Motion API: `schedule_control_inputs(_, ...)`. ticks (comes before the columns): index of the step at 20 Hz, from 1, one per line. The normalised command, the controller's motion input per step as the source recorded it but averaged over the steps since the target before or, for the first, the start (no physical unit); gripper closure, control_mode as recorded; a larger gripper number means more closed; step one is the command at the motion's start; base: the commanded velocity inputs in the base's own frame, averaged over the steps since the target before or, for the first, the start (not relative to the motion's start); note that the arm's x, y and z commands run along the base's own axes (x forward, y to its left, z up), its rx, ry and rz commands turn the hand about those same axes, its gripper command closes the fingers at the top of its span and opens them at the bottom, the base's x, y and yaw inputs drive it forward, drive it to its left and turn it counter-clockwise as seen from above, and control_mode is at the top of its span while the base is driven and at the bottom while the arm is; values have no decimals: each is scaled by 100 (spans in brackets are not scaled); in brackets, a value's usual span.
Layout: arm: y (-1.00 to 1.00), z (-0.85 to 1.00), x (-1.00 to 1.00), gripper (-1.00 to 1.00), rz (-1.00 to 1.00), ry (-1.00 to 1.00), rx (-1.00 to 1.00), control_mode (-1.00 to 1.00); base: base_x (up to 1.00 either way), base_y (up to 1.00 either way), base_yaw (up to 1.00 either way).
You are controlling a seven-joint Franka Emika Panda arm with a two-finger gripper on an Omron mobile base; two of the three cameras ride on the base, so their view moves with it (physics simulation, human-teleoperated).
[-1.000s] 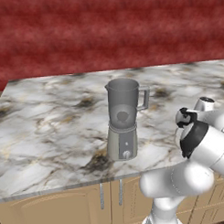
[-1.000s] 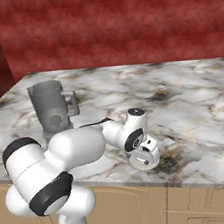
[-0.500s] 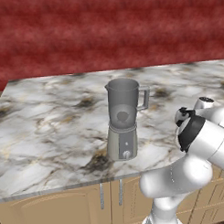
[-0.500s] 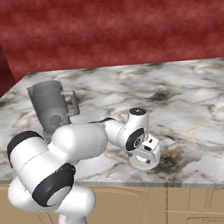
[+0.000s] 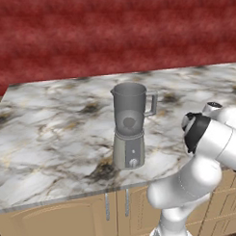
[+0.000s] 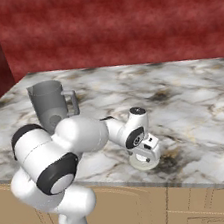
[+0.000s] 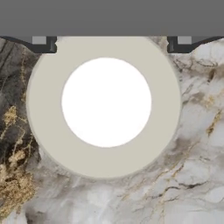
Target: Open the blender lid, put the tangerine in the blender, close the lid, and start the blender.
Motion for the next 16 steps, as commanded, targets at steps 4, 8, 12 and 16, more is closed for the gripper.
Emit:
schedule_control_inputs(4, 0, -16, 0, -100, 0, 0, 0, -100, 0, 0, 0)
schedule_control_inputs(8, 0, -17, 0, -100, 0, 0, 0, -100, 0, 0, 0)
schedule_control_inputs(12, 0, -8, 1, -100, 0, 0, 0, -100, 0, 0, 0)
schedule_control_inputs(16, -1, -3, 13, -100, 0, 0, 0, -100, 0, 0, 0)
